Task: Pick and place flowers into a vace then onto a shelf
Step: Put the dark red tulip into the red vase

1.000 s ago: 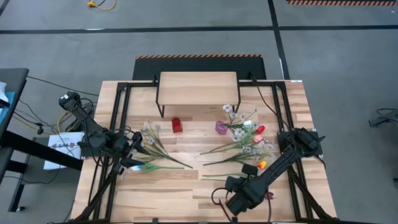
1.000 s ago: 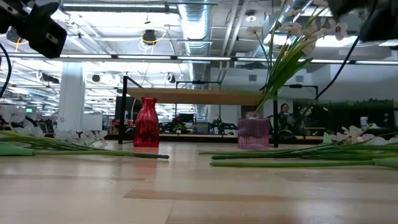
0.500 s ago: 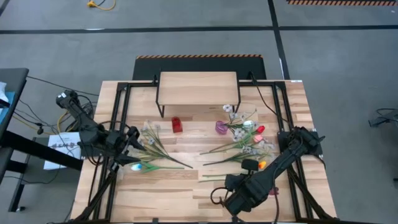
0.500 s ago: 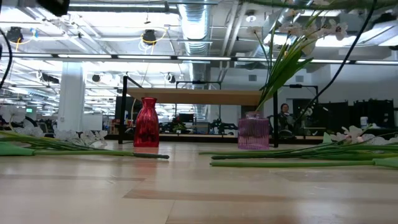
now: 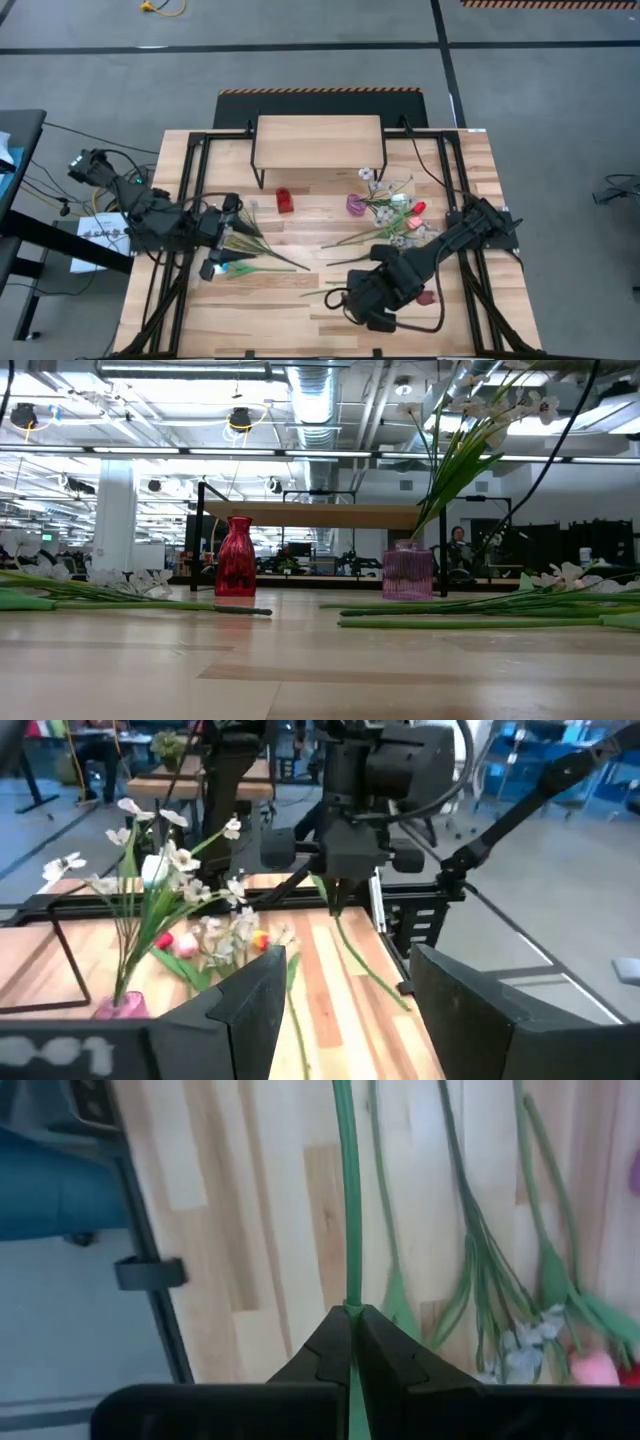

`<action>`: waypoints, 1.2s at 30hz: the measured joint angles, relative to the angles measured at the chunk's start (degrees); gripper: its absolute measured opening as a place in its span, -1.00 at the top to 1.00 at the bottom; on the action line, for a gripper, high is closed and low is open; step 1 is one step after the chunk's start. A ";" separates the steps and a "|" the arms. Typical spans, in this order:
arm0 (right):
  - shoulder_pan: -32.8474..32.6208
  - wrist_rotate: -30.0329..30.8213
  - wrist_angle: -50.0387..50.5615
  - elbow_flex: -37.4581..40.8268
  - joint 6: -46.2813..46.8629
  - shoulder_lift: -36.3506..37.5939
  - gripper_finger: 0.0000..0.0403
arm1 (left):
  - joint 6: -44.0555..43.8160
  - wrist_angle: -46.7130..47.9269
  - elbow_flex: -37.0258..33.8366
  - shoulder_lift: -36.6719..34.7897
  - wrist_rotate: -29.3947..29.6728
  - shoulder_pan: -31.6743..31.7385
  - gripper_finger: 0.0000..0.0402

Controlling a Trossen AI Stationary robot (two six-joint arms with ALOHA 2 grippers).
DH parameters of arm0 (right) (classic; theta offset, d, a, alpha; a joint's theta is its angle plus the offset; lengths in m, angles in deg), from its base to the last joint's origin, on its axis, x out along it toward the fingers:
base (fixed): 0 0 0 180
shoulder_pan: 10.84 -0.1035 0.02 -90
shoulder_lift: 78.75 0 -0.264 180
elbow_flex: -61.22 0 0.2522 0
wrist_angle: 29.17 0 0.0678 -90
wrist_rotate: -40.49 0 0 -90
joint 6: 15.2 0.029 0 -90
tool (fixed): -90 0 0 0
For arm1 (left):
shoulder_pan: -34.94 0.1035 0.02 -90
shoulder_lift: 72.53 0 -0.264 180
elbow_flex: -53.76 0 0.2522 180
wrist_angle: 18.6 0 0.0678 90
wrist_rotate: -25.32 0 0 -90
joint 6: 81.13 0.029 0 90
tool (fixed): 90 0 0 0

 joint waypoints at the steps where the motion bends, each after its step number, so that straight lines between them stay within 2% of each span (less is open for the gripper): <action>1: 0.01 0.05 0.02 -0.82 -0.81 0.00 1.00 | -0.06 0.59 1.41 1.07 -1.95 1.03 -0.01; 7: 2.58 0.21 0.00 -6.67 -4.89 0.00 1.00 | -2.36 2.02 6.95 7.96 -14.04 7.82 -0.01; 17: 6.66 -0.54 0.01 -8.44 -9.39 0.02 1.00 | 1.60 -0.71 8.25 15.79 -16.35 10.75 -0.01; 26: 9.50 -2.91 0.00 -8.44 -10.31 0.02 1.00 | -8.52 -0.19 9.03 21.84 -32.59 16.67 -0.01; 36: 10.92 -7.37 0.02 -8.44 -10.31 0.02 1.00 | -8.84 2.10 18.73 31.16 -43.84 18.60 -0.01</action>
